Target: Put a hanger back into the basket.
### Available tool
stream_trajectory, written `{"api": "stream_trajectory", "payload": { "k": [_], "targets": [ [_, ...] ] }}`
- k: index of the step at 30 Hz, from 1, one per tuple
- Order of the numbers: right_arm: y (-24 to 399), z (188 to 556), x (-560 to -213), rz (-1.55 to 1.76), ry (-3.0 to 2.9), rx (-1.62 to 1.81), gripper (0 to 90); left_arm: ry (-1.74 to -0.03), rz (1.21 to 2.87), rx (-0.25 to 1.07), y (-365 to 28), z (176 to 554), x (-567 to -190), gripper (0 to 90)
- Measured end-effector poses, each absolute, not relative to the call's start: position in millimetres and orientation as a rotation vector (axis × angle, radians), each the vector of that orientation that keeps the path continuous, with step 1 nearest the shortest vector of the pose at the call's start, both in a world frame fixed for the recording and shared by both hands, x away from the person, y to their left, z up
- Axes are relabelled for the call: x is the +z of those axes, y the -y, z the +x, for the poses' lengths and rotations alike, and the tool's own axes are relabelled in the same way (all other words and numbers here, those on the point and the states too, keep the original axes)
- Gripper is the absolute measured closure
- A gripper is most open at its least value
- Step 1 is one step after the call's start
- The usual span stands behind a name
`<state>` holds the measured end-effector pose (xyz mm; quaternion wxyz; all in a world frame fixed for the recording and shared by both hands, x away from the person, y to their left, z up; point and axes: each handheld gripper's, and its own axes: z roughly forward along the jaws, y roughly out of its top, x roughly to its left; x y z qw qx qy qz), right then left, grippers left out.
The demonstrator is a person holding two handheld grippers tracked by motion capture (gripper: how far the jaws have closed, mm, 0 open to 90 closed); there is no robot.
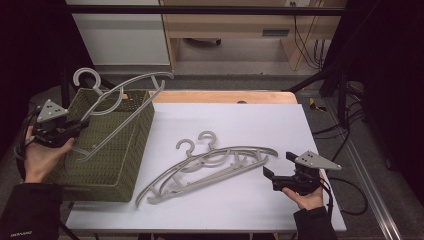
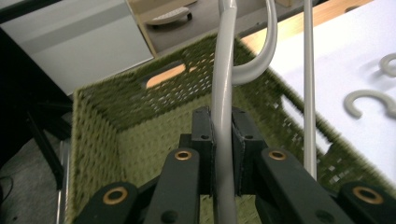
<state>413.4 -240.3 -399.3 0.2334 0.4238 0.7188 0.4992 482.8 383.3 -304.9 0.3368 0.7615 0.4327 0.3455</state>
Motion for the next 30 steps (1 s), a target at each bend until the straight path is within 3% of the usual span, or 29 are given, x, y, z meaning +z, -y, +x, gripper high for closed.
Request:
{"api": "stream_trajectory", "payload": {
  "k": [13, 30],
  "targets": [
    [240.0, 414.3, -400.8, 1.169, -1.982, 1.364, 3.7, -1.202, 1.995, 0.925, -419.6, 476.6, -320.4, 81.6],
    [241.8, 412.9, -398.7, 1.170, -1.980, 1.365, 3.8, -1.252, 2.019, 0.965, -436.8, 478.8, -322.7, 81.6]
  ]
}}
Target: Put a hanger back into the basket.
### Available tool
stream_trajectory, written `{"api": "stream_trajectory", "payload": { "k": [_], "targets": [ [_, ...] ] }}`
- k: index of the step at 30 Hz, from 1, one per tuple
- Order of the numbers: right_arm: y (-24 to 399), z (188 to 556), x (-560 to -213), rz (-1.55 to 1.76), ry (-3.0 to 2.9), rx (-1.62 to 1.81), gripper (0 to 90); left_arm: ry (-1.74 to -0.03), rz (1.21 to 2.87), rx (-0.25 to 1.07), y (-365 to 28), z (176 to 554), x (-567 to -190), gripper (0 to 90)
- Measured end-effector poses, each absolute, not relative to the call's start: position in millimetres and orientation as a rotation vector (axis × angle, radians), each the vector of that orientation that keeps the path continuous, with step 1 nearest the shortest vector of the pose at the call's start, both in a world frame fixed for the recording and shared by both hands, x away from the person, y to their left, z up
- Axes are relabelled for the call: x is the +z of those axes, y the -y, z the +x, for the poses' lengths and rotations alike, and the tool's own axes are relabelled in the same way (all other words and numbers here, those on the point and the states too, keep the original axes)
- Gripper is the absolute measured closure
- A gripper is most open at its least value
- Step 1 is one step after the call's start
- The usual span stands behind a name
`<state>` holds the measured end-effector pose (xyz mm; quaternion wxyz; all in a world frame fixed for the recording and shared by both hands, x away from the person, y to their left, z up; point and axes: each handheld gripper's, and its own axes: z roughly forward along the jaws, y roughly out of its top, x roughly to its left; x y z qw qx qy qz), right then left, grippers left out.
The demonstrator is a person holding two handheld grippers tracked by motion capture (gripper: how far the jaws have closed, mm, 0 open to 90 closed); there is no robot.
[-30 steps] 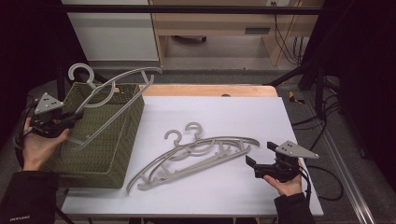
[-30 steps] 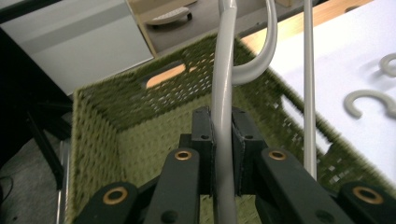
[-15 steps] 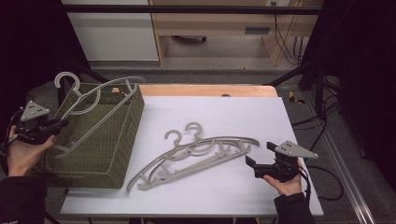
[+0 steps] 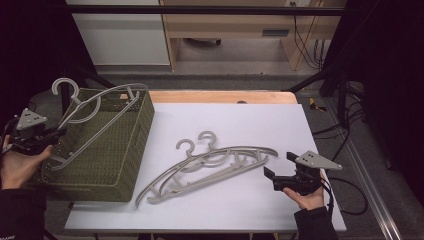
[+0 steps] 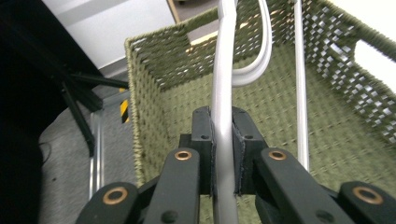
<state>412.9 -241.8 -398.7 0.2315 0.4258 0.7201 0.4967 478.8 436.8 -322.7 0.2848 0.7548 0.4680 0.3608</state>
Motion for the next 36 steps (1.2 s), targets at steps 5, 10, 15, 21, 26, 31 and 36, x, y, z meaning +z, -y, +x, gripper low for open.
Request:
{"api": "stream_trajectory", "payload": {
  "k": [5, 10, 15, 21, 26, 31, 36],
  "targets": [
    [241.7, 413.2, -399.0, 1.164, -1.985, 1.365, 3.8, -1.257, 2.014, 0.945, -443.5, 480.4, -328.9, 81.7],
    [241.7, 413.0, -399.0, 1.164, -1.985, 1.364, 3.8, -1.260, 2.007, 0.951, -446.9, 478.9, -335.3, 81.6],
    [240.7, 413.5, -399.8, 1.169, -1.989, 1.359, 3.8, -1.273, 2.009, 0.939, -447.0, 477.5, -338.1, 81.6],
    [240.7, 413.3, -399.7, 1.172, -1.988, 1.362, 3.8, -1.290, 2.020, 0.909, -448.0, 479.6, -340.1, 81.7],
    [240.0, 413.3, -400.0, 1.168, -1.995, 1.361, 3.8, -1.270, 2.033, 0.921, -446.1, 475.9, -344.6, 81.7],
    [239.7, 413.4, -398.9, 1.161, -1.991, 1.365, 3.9, -1.296, 2.089, 0.889, -443.1, 484.7, -353.8, 81.6],
    [239.0, 414.2, -399.2, 1.166, -1.996, 1.367, 3.9, -1.320, 2.167, 0.866, -431.4, 493.7, -366.0, 81.0]
  ]
}}
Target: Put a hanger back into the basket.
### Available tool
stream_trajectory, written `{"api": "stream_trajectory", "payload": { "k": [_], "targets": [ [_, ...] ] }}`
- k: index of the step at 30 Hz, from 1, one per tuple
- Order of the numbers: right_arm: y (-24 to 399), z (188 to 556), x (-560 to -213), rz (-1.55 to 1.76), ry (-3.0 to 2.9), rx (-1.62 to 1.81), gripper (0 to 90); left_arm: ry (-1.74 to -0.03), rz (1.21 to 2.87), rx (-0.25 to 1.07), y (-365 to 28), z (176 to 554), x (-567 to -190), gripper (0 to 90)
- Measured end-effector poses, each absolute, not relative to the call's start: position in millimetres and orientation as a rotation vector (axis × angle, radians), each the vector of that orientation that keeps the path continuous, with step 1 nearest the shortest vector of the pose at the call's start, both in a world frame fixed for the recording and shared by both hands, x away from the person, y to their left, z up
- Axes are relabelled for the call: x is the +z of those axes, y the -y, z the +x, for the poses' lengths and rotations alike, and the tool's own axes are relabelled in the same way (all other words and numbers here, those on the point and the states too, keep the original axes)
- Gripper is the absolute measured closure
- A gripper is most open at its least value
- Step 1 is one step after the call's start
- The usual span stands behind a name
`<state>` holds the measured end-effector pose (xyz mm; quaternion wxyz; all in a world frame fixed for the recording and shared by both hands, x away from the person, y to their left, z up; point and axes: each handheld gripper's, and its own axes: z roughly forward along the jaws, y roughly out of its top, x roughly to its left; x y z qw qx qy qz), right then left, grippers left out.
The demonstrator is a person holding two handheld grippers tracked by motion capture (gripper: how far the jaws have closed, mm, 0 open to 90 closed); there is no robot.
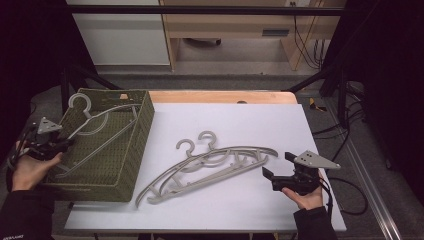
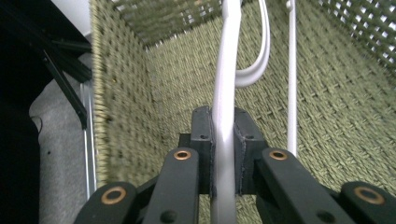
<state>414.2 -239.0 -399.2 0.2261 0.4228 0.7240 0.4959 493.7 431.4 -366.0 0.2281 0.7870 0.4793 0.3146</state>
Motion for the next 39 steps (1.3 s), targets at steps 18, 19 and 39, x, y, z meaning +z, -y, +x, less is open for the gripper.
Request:
{"api": "stream_trajectory", "payload": {
  "k": [18, 19, 39],
  "targets": [
    [237.9, 414.1, -399.1, 1.166, -1.998, 1.381, 3.9, -1.476, 2.083, 0.806, -430.8, 497.7, -370.2, 54.7],
    [237.7, 414.3, -399.5, 1.165, -2.000, 1.380, 3.8, -1.467, 2.067, 0.800, -430.2, 495.4, -368.7, 54.7],
    [241.8, 412.4, -395.8, 1.157, -1.967, 1.410, 3.0, -1.120, 1.790, 0.710, -362.2, 450.7, -335.7, 25.9]
  ]
}}
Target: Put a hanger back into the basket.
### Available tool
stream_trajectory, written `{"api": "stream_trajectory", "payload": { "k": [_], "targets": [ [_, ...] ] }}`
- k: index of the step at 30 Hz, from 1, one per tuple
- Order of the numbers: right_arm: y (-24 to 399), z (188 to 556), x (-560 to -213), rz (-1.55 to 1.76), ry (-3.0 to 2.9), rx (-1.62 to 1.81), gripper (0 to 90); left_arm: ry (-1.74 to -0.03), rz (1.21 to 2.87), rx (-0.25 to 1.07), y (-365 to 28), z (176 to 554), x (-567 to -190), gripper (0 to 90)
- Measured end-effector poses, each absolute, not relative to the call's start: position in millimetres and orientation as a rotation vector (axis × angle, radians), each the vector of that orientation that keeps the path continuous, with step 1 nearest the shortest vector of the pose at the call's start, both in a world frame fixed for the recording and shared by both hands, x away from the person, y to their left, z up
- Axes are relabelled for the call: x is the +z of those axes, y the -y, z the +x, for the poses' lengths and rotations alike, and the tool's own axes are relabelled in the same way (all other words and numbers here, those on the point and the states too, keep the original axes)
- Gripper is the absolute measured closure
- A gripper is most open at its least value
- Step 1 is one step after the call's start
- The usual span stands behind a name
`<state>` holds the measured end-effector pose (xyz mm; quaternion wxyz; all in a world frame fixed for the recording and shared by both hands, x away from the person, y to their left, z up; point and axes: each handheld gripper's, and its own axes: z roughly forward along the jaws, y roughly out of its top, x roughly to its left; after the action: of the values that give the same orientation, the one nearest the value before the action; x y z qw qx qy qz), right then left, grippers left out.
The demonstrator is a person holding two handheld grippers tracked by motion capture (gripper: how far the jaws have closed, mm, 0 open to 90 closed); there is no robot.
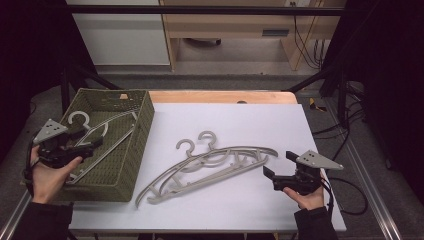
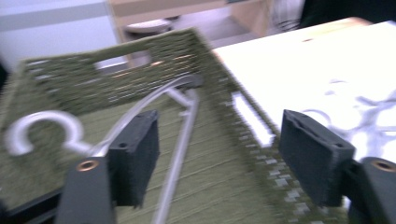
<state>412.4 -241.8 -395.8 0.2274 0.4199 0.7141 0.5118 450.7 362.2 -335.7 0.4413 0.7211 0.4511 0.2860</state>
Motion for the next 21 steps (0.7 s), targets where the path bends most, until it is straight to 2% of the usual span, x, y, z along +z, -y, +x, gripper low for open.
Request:
{"api": "stream_trajectory", "payload": {
  "k": [1, 5, 9, 21],
  "targets": [
    [242.3, 411.9, -395.1, 1.160, -1.961, 1.419, 3.0, -1.108, 1.793, 0.682, -357.5, 449.4, -336.5, 22.0],
    [243.3, 411.6, -394.4, 1.156, -1.957, 1.420, 2.9, -1.060, 1.793, 0.551, -337.1, 446.2, -340.8, 18.7],
    [244.7, 410.4, -392.7, 1.150, -1.955, 1.427, 2.9, -0.978, 1.798, 0.549, -313.3, 441.7, -344.7, 13.4],
    [244.9, 409.6, -392.4, 1.153, -1.952, 1.432, 3.0, -0.806, 1.943, 0.492, -253.0, 436.2, -356.5, 7.8]
  ]
}}
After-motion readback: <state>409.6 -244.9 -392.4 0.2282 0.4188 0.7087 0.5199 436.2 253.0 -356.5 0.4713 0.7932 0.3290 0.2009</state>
